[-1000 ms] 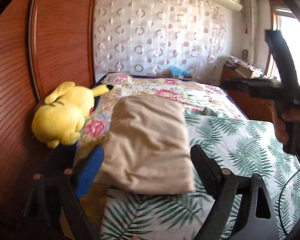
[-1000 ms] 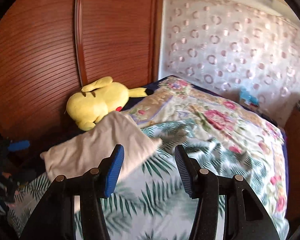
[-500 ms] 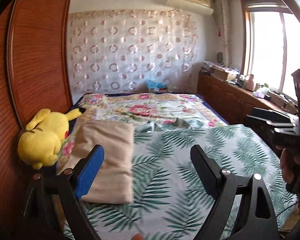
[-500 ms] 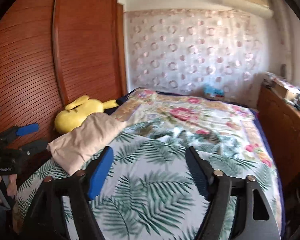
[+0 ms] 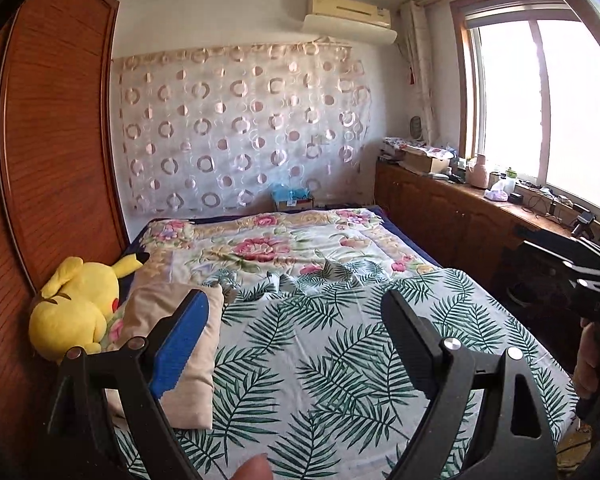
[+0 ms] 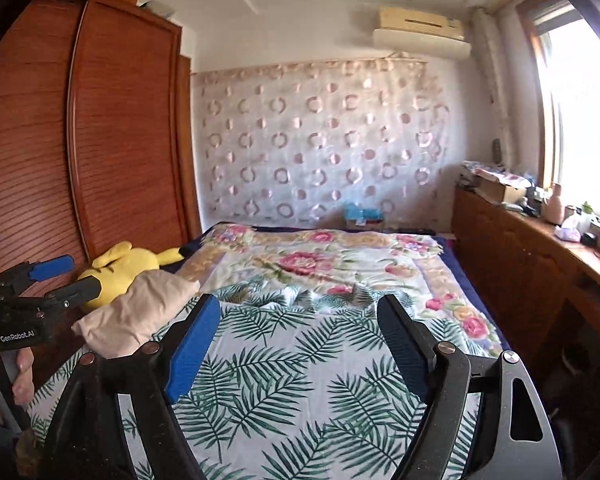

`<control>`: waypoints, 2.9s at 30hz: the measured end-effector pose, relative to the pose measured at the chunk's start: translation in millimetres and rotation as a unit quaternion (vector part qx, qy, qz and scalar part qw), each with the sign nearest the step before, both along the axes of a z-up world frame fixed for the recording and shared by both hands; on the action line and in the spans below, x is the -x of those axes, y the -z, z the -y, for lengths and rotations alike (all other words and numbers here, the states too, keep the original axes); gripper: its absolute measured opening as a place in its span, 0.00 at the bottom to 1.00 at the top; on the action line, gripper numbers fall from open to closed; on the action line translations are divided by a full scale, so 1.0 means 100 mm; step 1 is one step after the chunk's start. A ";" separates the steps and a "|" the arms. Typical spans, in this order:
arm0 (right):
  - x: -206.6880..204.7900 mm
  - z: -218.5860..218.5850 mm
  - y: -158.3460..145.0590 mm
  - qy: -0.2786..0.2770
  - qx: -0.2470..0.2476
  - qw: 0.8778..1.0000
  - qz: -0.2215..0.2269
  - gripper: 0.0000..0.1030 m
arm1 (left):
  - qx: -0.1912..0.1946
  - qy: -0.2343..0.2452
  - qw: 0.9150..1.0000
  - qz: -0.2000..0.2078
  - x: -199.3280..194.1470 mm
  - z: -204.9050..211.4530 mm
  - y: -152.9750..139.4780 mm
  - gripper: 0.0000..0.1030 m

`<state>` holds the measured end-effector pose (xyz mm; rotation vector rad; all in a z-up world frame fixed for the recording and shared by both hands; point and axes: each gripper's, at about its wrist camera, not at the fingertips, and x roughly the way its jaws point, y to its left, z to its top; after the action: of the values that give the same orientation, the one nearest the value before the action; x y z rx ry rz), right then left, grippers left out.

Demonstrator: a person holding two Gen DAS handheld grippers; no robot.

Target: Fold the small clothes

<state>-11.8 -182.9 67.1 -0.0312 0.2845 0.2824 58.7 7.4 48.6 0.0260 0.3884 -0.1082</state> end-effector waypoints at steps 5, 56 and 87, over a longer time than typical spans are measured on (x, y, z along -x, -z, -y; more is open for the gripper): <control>0.12 -0.03 0.06 0.010 -0.010 1.000 0.004 0.80 | -0.001 -0.003 1.000 0.006 0.05 0.05 -0.05 0.86; -0.15 0.05 0.16 0.009 -0.021 1.000 -0.003 0.80 | 0.001 -0.006 1.000 0.004 0.11 0.08 -0.02 0.86; -0.15 0.08 0.16 0.010 -0.021 1.000 -0.004 0.80 | 0.000 -0.006 1.000 0.005 0.14 0.09 0.00 0.86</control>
<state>3.2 -191.1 51.4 0.0150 0.2874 0.2689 45.0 -1.2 49.1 0.0246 0.3792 -0.0968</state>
